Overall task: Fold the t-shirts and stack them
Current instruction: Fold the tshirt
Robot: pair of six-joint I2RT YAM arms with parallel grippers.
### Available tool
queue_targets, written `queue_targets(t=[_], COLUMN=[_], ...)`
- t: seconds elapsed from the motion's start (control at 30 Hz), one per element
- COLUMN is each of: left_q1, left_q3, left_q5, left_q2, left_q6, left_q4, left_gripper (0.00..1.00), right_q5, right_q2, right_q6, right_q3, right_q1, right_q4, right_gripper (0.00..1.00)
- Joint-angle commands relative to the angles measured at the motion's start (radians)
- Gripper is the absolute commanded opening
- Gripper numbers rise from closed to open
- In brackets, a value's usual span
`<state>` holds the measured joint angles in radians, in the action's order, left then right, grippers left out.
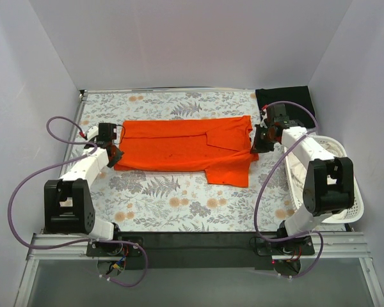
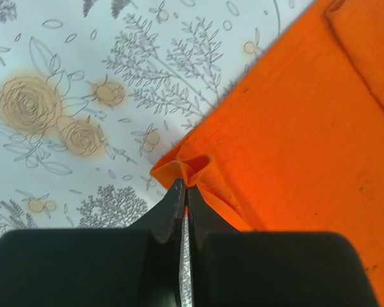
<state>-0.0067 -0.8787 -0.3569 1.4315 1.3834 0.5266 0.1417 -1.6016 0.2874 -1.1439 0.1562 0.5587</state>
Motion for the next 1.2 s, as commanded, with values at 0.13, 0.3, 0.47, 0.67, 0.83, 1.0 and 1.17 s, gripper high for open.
queue_targets(t=[0.13,0.3,0.47,0.67,0.83,1.0,1.17], left_q1=[0.005,0.004,0.004,0.005,0.005,0.005,0.005], left_q3=[-0.144,-0.203,-0.227,-0.252,-0.227,-0.187,-0.174], left_q5=[-0.013,-0.007,0.015,0.027,0.033,0.024,0.021], left_q2=[0.116,0.182,0.224,0.273,0.282,0.285,0.303], left_q6=[-0.041,-0.061,-0.093,-0.110,-0.113,-0.104,-0.107], left_q4=[-0.039,-0.051,-0.094,-0.131,-0.175,-0.220,-0.237], left_gripper=[0.00,0.00,0.00,0.00,0.00,0.00,0.00], right_q5=[-0.001,0.006,0.007,0.002,-0.002,0.003,-0.016], right_q2=[-0.089,-0.147,-0.195,-0.230,-0.254,-0.264,-0.276], right_q6=[-0.036,-0.045,-0.054,-0.059,-0.059,-0.062,-0.067], right_q3=[-0.148,-0.197,-0.217,-0.235,-0.250,-0.266,-0.263], right_q1=[-0.012,-0.020,-0.026,-0.030,-0.033,-0.032,-0.032], right_q4=[0.050,0.056,0.055,0.053,0.052,0.050,0.044], right_gripper=[0.06,0.06,0.06,0.06,0.06,0.06,0.06])
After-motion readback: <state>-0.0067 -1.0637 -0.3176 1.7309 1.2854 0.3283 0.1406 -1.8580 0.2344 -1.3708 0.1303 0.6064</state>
